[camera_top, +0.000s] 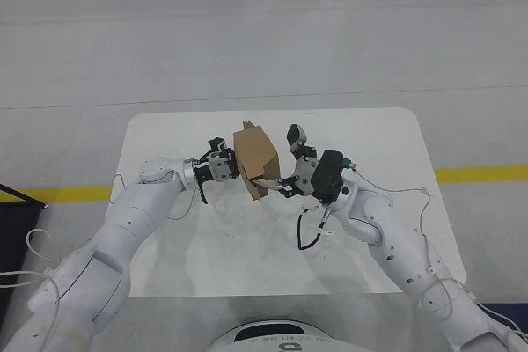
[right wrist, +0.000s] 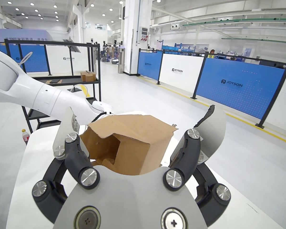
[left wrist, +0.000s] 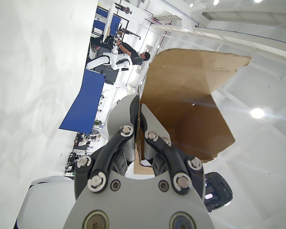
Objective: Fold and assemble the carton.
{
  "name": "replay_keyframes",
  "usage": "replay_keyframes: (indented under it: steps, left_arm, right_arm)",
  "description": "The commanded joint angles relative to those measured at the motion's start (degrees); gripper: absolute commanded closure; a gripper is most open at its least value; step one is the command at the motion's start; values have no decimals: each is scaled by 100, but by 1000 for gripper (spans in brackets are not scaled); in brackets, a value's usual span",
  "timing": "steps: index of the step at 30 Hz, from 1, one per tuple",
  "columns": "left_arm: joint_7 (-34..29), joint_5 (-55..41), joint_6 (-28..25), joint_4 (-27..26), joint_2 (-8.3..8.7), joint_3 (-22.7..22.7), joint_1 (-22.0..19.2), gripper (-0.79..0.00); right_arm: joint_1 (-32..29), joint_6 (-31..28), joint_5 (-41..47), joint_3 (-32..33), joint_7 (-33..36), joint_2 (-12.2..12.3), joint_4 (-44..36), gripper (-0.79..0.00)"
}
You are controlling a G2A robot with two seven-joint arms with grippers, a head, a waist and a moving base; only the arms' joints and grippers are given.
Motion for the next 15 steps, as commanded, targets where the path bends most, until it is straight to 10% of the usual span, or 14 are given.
replay_keyframes:
  steps: [1, 15]
  left_arm:
    - [0, 0, 0, 0, 0, 0, 0, 0]
    - [0, 0, 0, 0, 0, 0, 0, 0]
  right_arm:
    - [6, 151, -37, -24, 52, -22, -7, -785]
    - [86, 392, -54, 11, 593, -99, 81, -785]
